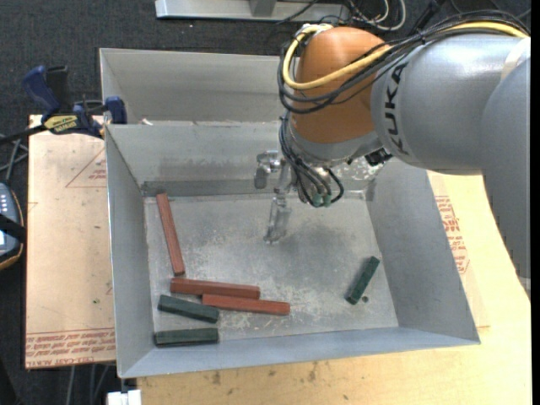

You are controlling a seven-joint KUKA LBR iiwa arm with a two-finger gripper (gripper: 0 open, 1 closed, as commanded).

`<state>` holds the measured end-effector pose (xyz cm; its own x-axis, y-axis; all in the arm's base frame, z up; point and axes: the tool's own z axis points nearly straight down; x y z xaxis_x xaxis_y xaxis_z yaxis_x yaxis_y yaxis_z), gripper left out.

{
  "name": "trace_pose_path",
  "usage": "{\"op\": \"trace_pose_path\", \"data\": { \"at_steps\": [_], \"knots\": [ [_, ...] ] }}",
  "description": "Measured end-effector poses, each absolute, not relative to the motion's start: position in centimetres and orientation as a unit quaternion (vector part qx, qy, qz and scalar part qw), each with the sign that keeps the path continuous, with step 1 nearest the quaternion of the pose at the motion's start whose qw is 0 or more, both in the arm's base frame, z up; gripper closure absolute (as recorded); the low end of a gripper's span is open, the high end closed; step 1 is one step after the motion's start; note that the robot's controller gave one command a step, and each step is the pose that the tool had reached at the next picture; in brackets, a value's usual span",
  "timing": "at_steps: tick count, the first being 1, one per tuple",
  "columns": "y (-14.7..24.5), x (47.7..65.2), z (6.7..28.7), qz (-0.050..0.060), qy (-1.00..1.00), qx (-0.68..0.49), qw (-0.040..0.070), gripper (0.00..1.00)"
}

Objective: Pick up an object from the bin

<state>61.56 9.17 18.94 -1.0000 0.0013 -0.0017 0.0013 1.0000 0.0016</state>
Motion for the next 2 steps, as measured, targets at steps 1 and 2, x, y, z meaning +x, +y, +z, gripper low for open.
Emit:
{"op": "trace_pose_path", "data": {
  "at_steps": [1, 2],
  "knots": [
    [9.2, 61.6, 18.9, 0.001, 1.000, 0.001, 0.001, 0.00],
    [10.1, 58.4, 15.0, 0.001, 1.000, -0.007, 0.005, 0.00]
  ]
}}
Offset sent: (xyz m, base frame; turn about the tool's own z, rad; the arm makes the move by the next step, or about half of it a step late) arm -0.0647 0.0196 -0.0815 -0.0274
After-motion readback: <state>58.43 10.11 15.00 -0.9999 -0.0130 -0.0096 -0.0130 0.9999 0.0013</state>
